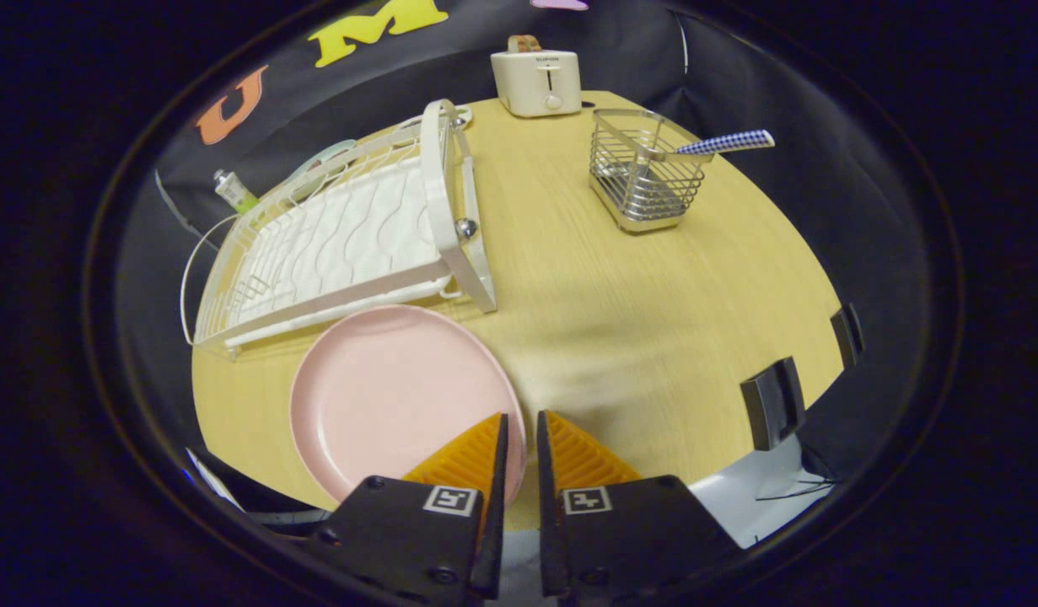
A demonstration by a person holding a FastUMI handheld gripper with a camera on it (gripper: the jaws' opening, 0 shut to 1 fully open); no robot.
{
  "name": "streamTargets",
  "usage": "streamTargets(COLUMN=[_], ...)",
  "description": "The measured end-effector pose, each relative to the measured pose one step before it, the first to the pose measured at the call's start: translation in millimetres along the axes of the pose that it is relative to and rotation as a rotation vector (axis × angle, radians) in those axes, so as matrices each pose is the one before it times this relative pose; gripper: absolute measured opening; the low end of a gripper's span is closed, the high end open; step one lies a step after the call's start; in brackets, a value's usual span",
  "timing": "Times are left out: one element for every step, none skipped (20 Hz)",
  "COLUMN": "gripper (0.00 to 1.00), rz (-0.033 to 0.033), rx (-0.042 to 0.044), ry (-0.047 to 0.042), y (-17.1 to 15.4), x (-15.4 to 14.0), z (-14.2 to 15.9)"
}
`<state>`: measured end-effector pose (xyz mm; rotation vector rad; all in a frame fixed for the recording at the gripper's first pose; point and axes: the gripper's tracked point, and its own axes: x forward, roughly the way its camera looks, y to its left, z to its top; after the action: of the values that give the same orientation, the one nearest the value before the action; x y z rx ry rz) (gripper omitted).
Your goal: Take the plate from the dish rack, then take the spoon from the basket and place it into the plate.
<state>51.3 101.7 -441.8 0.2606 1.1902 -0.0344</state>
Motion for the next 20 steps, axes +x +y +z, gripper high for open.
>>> streamTargets(gripper=[0.34, 0.53, 0.72, 0.87, 1.00, 1.00, 1.00, 1.00, 1.00, 1.00, 1.00, 1.00, 1.00, 1.00, 1.00, 1.00, 1.00, 1.00, 1.00, 1.00], rz=[0.00803, 0.01417, -0.00133, -0.01142, -0.00734, 0.00207, 0.00450, 0.00908, 0.00741, 0.00534, 0.00294, 0.00100, 0.00083, 0.00424, 0.00572, -0.00262, -0.00883, -0.00135, -0.01220, -0.00095], rx=[-0.00763, -0.01423, -0.00976, -0.00531, 0.00008, -0.00184, -0.00883, -0.00961, -0.01117, -0.00809, -0.01173, -0.01830, -0.02021, -0.01751, -0.01738, -0.01499, -0.01355, -0.01314, -0.00904, -0.00058], ry=[-0.01352, 0.00024, 0.01053, 0.00843, -0.00548, -0.00230, 0.00397, -0.00193, -0.00961, -0.02226, -0.03160, -0.03538, -0.04226, -0.04402, -0.04127, -0.04383, -0.04747, -0.04114, -0.04455, -0.05306], y=[-2.64, -1.70, -3.89, -7.34, -7.37, -5.46, -5.38, -6.73, -8.00, -8.99, -9.35, -9.54, -9.10, -8.93, -8.06, -10.98, -12.36, -9.46, -10.20, -8.65], x=[-1.70, -0.19, 0.21, -1.62, -0.87, -2.31, -2.14, -3.29, -5.76, -5.09, -5.49, -4.82, -4.68, -3.49, -1.55, -1.42, -1.20, 1.64, 2.29, 3.22], z=[2.68, 0.95, -1.91, -1.96, 0.36, 0.88, -1.41, 0.17, 2.60, 5.56, 7.01, 7.86, 8.37, 9.45, 8.75, 7.76, 7.80, 7.54, 6.94, 9.40])
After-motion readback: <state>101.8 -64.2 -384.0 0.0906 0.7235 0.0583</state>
